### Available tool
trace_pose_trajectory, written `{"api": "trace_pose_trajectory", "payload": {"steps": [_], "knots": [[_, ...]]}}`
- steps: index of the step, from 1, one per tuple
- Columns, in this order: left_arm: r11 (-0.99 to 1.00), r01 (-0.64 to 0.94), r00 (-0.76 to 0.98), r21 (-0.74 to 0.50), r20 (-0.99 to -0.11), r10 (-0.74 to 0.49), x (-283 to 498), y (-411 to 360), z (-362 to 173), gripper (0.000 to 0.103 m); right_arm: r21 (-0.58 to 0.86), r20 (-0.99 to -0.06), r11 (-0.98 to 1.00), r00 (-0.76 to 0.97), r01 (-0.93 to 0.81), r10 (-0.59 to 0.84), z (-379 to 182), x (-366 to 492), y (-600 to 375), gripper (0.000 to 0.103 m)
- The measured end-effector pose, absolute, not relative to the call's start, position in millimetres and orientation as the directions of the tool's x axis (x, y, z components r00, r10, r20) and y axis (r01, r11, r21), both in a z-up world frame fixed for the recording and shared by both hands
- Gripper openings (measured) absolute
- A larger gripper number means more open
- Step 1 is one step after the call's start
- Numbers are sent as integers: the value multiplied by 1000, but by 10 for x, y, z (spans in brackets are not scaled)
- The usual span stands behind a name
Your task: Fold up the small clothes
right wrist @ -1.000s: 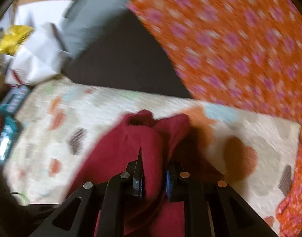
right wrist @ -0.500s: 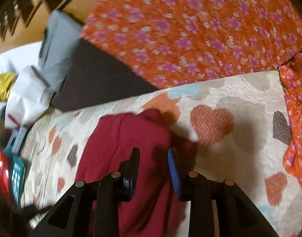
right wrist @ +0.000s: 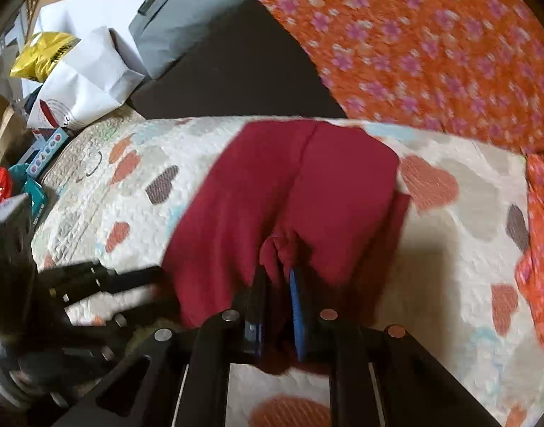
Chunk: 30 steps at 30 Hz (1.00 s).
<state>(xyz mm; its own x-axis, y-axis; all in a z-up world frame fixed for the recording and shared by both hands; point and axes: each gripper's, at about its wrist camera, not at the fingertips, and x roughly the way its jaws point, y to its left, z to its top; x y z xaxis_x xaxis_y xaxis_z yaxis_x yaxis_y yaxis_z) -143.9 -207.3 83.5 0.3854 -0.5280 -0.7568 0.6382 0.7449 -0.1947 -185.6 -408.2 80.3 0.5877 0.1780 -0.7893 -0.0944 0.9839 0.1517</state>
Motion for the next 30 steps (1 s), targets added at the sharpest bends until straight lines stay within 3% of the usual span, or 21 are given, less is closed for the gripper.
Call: {"api": "trace_pose_trajectory", "payload": {"steps": [5, 9, 10, 11, 12, 13, 14, 23, 26, 28, 29, 30], "knots": [[752, 629, 377, -198, -768, -517, -1429, -2037, 750, 33, 217, -814, 976, 551, -9, 186, 410, -1970, -4283, 10], [747, 614, 385, -256, -729, -566, -1396, -1893, 909, 33, 306, -770, 952, 593, 17, 237, 540, -2060, -4420, 13], [749, 604, 391, -272, -718, -576, -1367, -1864, 950, 44, 357, -736, 934, 623, 28, 263, 590, -2087, -4502, 18], [751, 590, 394, -296, -706, -588, -1326, -1830, 984, 54, 393, -708, 919, 651, 41, 274, 633, -2099, -4570, 32], [763, 561, 419, -322, -684, -597, -1270, -1795, 1008, 76, 410, -683, 910, 683, 65, 259, 685, -2100, -4630, 53], [760, 531, 418, -375, -665, -619, -1193, -1750, 1017, 82, 416, -661, 905, 714, 90, 233, 721, -2095, -4677, 62], [757, 505, 413, -414, -655, -633, -1129, -1727, 1008, 82, 427, -641, 898, 736, 106, 219, 731, -2077, -4716, 74], [763, 336, 338, -552, -685, -645, -599, -1879, 527, 82, 511, -698, 832, 669, 218, 253, 223, -1467, -4932, 76], [750, 338, 325, -569, -677, -660, -571, -1929, 421, 83, 594, -660, 778, 676, 202, 328, 40, -1406, -5032, 77], [746, 341, 346, -572, -662, -665, -604, -1936, 419, 82, 614, -639, 769, 684, 178, 351, 42, -1419, -5040, 69], [750, 352, 356, -560, -661, -661, -635, -1947, 438, 82, 623, -628, 767, 685, 156, 370, 65, -1426, -5021, 57], [752, 365, 362, -549, -660, -658, -654, -1959, 451, 75, 619, -624, 773, 686, 141, 375, 111, -1433, -4992, 51]]}}
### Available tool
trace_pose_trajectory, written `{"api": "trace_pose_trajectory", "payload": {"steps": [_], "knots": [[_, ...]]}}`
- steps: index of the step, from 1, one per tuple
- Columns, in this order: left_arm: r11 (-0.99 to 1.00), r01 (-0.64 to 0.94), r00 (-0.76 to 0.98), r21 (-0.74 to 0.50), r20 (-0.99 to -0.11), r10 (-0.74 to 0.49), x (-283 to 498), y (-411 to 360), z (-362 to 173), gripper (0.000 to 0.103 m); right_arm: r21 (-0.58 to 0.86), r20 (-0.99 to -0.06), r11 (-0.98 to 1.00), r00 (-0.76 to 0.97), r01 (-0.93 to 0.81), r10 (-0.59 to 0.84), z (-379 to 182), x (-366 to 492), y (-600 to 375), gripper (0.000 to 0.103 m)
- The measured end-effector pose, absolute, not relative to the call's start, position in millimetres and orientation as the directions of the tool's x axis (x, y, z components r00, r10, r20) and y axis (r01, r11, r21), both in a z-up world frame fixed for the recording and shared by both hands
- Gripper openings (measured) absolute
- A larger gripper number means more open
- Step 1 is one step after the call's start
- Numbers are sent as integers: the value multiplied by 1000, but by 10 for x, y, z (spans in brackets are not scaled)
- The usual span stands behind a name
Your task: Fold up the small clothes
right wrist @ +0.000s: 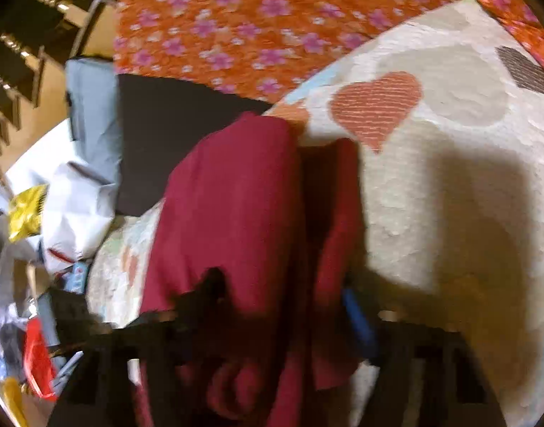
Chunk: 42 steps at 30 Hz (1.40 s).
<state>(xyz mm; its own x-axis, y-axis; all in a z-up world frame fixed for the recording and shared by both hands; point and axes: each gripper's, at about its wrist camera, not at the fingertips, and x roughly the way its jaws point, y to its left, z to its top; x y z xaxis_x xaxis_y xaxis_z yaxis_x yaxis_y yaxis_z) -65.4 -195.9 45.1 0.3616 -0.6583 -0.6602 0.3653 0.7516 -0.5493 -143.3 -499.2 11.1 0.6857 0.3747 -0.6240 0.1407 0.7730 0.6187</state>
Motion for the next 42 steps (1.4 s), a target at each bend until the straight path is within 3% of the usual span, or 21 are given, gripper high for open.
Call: {"api": "trace_pose_trajectory", "payload": {"steps": [4, 8, 11, 12, 15, 20, 21, 22, 23, 24, 27, 30, 33, 37, 38, 39, 42], "knots": [[786, 425, 403, -448, -684, -608, -790, -2007, 604, 64, 530, -653, 841, 686, 111, 321, 312, -1462, -4825, 39], [803, 438, 424, -403, -696, -580, -947, -1878, 757, 57, 549, -614, 832, 714, 80, 337, 519, -1620, -4732, 30], [802, 466, 452, -374, -679, -579, -1130, -1732, 943, 37, 543, -610, 839, 706, 43, 359, 637, -1735, -4593, 28], [793, 485, 455, -370, -667, -589, -1219, -1681, 1034, 36, 540, -611, 841, 703, 34, 364, 657, -1768, -4542, 27], [816, 486, 492, -311, -675, -550, -1460, -1565, 1177, 36, 556, -594, 831, 706, 12, 386, 720, -1901, -4388, 27], [821, 402, 455, -406, -689, -564, -1433, -1323, 1055, 36, 546, -646, 828, 694, 128, 318, 550, -2029, -4448, 28], [815, 383, 447, -436, -684, -576, -1397, -1279, 1040, 42, 567, -641, 811, 695, 144, 324, 511, -2044, -4496, 31], [806, 363, 438, -467, -679, -590, -1352, -1243, 1026, 58, 587, -637, 793, 698, 164, 327, 466, -2062, -4558, 32], [800, 347, 434, -489, -673, -599, -1305, -1223, 1017, 67, 591, -640, 786, 698, 182, 320, 430, -2075, -4607, 35], [791, 334, 438, -512, -659, -611, -1249, -1212, 1010, 75, 588, -648, 784, 696, 198, 310, 410, -2082, -4640, 44], [769, 344, 408, -539, -652, -639, -1110, -1318, 977, 80, 610, -626, 763, 719, 212, 301, 405, -2115, -4729, 56], [777, 319, 347, -543, -696, -628, -912, -1506, 784, 80, 641, -615, 735, 720, 219, 322, 334, -2042, -4789, 67], [775, 305, 299, -553, -717, -629, -778, -1654, 585, 80, 653, -640, 718, 684, 241, 351, 179, -1868, -4798, 67], [756, 332, 290, -564, -702, -650, -740, -1803, 459, 81, 720, -597, 663, 671, 206, 440, 14, -1688, -4783, 66], [752, 347, 288, -560, -700, -654, -757, -1826, 463, 80, 729, -586, 657, 669, 191, 456, 2, -1661, -4763, 61], [750, 370, 282, -548, -703, -653, -788, -1862, 484, 73, 727, -584, 664, 666, 175, 464, 12, -1636, -4730, 52], [765, 414, 316, -494, -710, -629, -932, -1847, 648, 58, 682, -601, 719, 664, 135, 444, 153, -1667, -4651, 39]]}}
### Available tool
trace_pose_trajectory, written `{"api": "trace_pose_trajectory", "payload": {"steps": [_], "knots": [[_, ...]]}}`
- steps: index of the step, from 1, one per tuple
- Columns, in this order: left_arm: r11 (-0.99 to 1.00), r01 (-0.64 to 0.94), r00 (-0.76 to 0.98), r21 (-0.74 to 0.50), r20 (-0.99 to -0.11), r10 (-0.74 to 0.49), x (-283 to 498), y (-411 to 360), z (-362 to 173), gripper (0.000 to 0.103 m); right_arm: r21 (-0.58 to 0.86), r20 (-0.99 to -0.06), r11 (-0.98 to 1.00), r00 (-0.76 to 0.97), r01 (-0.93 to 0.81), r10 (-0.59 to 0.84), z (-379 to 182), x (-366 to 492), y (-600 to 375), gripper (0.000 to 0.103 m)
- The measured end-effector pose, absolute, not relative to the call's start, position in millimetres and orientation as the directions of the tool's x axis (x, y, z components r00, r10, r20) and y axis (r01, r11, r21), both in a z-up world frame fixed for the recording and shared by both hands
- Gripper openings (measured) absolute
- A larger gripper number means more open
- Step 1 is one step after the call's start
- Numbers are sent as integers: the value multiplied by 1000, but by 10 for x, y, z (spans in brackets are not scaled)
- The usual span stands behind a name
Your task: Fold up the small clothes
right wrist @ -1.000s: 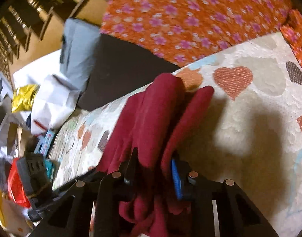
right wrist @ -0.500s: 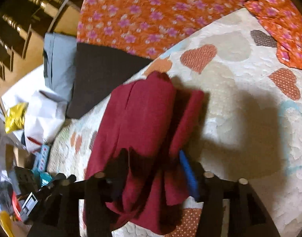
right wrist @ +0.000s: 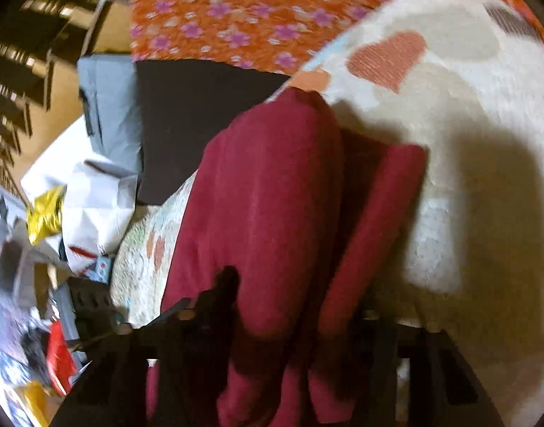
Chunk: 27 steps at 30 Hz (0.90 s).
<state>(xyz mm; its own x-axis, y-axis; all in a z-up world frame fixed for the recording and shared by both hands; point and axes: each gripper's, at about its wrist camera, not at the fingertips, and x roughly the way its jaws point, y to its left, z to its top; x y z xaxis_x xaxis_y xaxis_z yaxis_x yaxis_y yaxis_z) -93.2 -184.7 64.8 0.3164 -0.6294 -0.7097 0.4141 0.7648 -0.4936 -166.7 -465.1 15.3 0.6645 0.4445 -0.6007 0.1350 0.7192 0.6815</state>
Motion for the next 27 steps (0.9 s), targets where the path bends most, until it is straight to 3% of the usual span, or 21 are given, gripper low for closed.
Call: {"api": "trace_pose_trajectory", "payload": {"steps": [9, 11, 15, 18, 21, 27], "knots": [[826, 370, 397, -425, -732, -554, -1913, -1246, 1045, 57, 678, -576, 734, 590, -41, 565, 499, -1957, -4136, 35], [843, 344, 389, -414, -754, -530, -2076, -1156, 955, 57, 644, -622, 763, 543, -56, 565, 444, -2019, -3980, 36], [875, 329, 383, -356, -796, -468, -2226, -1159, 725, 58, 431, -779, 902, 502, -7, 376, 355, -2144, -3807, 46], [883, 323, 407, -340, -792, -454, -2271, -1143, 791, 58, 317, -797, 948, 537, -20, 278, 543, -2291, -3688, 46], [894, 332, 432, -301, -794, -428, -2301, -1179, 895, 58, 102, -800, 994, 591, -38, 105, 785, -2458, -3497, 46], [909, 347, 533, -230, -749, -393, -2340, -1139, 1133, 58, 63, -741, 994, 663, -89, 106, 1093, -2656, -3383, 46]]}}
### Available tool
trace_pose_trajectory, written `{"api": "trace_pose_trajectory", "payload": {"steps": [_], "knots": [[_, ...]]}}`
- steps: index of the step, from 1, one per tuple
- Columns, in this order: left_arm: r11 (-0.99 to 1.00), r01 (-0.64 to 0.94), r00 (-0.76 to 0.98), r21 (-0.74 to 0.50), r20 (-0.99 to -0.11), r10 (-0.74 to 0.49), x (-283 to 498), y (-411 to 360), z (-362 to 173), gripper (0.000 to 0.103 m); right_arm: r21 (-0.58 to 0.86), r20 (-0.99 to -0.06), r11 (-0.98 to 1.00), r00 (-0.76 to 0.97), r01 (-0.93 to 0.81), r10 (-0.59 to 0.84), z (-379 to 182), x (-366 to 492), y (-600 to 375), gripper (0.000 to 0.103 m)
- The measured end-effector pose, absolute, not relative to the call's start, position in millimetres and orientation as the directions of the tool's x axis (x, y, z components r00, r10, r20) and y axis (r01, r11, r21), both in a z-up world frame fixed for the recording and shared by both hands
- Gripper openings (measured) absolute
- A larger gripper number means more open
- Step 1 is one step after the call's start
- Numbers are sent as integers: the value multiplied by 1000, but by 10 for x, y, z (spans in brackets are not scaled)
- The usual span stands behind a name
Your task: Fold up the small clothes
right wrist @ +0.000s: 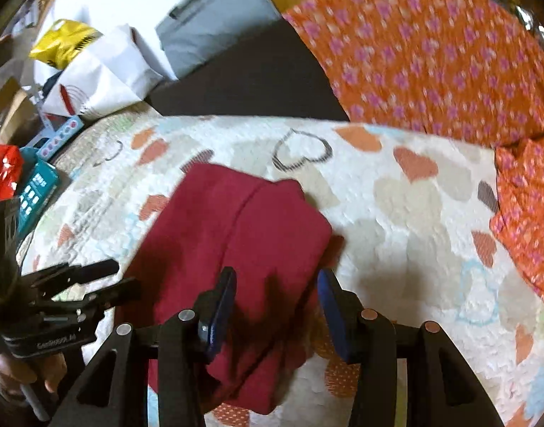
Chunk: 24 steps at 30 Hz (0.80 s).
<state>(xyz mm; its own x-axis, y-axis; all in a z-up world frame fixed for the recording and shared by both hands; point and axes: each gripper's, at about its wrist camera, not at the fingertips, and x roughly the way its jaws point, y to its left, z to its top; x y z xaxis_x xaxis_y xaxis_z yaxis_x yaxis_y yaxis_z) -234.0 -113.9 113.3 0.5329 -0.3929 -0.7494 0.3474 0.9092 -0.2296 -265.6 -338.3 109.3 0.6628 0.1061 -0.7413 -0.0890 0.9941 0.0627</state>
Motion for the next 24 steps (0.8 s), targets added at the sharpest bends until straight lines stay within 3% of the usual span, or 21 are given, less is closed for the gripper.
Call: {"api": "trace_pose_trajectory", "payload": {"steps": [14, 20, 24], "knots": [[924, 345, 503, -165, -799, -331, -2196, -1306, 814, 58, 40, -765, 983, 627, -179, 146, 949, -2620, -3147, 41], [925, 357, 524, -128, -793, -312, -2160, -1416, 712, 70, -66, -831, 985, 555, -159, 34, 475, -2523, -3228, 35], [931, 350, 545, -106, -785, -294, -2188, -1441, 697, 73, 4, -830, 992, 553, -127, 74, 394, -2529, -3357, 35]]}}
